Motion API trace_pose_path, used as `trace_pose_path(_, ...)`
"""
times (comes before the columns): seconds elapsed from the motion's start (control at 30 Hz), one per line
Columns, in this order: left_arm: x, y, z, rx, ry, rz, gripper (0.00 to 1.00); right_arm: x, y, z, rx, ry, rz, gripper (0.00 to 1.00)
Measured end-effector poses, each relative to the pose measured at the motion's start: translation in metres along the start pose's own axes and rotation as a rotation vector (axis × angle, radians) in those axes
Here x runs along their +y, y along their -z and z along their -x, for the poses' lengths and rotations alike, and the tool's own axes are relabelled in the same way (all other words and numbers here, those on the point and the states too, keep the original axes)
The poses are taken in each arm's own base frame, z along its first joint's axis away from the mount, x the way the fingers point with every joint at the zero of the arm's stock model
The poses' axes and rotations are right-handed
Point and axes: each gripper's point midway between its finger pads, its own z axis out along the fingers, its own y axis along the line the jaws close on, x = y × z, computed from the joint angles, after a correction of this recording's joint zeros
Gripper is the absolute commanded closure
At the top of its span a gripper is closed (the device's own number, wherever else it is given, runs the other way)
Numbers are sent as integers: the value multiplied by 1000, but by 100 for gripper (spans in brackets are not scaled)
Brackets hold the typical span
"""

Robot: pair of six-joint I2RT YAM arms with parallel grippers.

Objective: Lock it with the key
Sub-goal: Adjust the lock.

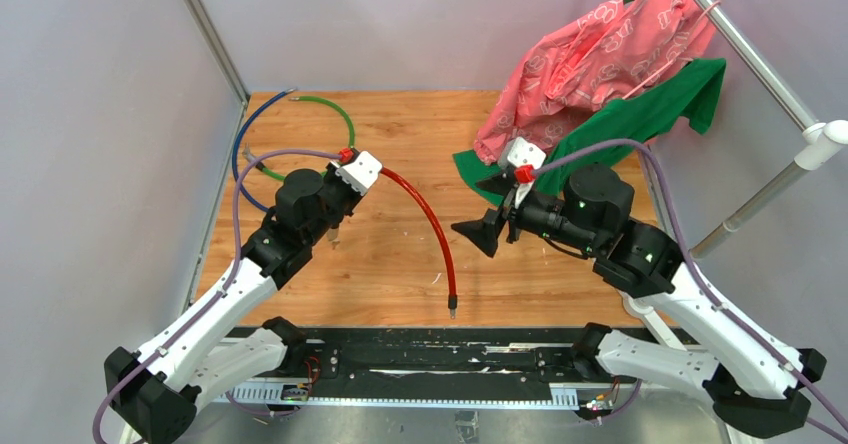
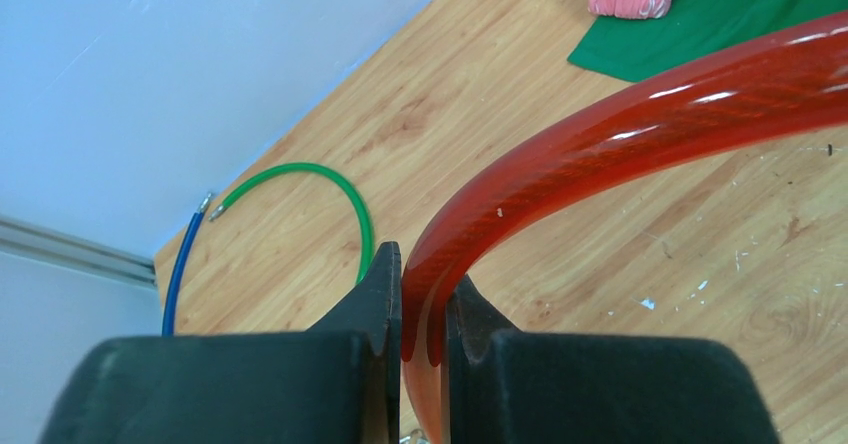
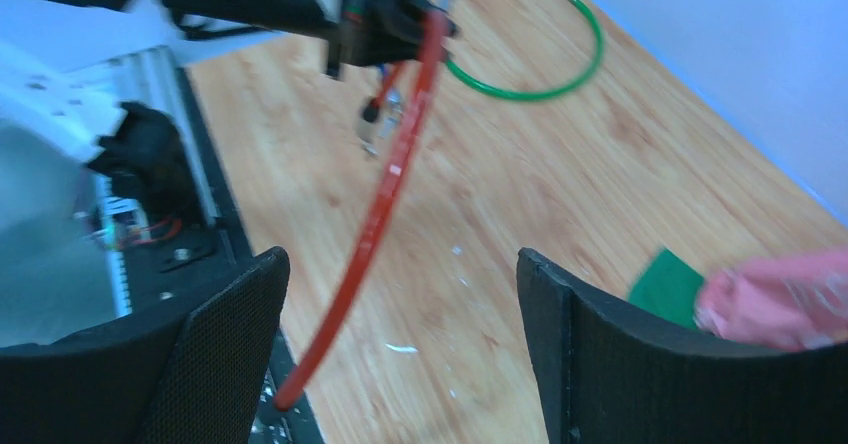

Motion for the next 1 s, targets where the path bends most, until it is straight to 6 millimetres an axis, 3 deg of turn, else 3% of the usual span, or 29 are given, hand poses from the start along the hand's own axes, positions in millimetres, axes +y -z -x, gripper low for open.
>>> trace_pose_path(0.13, -1, 0, 0, -2, 0, -3, 100, 22, -7, 3, -32, -13, 125, 20)
trace_pose_path(0.27, -1, 0, 0, -1, 0, -4, 100, 23, -43, -33, 80, -88, 131, 25)
trace_pose_path(0.37, -1, 0, 0, 1, 0, -5, 100, 27, -65, -75, 197, -153, 144, 49)
trace_pose_path(0.4, -1, 0, -1, 2, 0, -6, 100, 29, -68, -85, 225, -172, 153, 63)
trace_pose_path(0.43, -1, 0, -1, 4, 0, -7, 100, 30, -70, -90, 241, -181, 155, 71)
trace_pose_path(0.47, -2, 1, -2, 7, -1, -7, 100, 31, -72, -94, 253, -201, 155, 88)
trace_pose_path(0.5, -2, 1, -2, 8, 0, -8, 100, 31, -72, -95, 255, -201, 153, 98)
trace_pose_path(0.63, -5, 2, -4, 16, 7, -22, 100, 29, -68, -95, 238, -203, 136, 100)
trace_pose_path(0.67, -8, 3, -4, 15, 14, -40, 92, 28, -66, -94, 233, -198, 130, 100)
trace_pose_path(0.77, -24, 6, -5, 8, 21, -129, 49, 24, -61, -89, 210, -157, 118, 100)
trace_pose_path(0.8, -35, 9, -5, 3, 36, -187, 41, 21, -59, -86, 199, -132, 110, 100)
trace_pose_path(1.0, -91, 37, -7, -19, 41, -515, 30, 3, -47, -77, 142, 35, 142, 100)
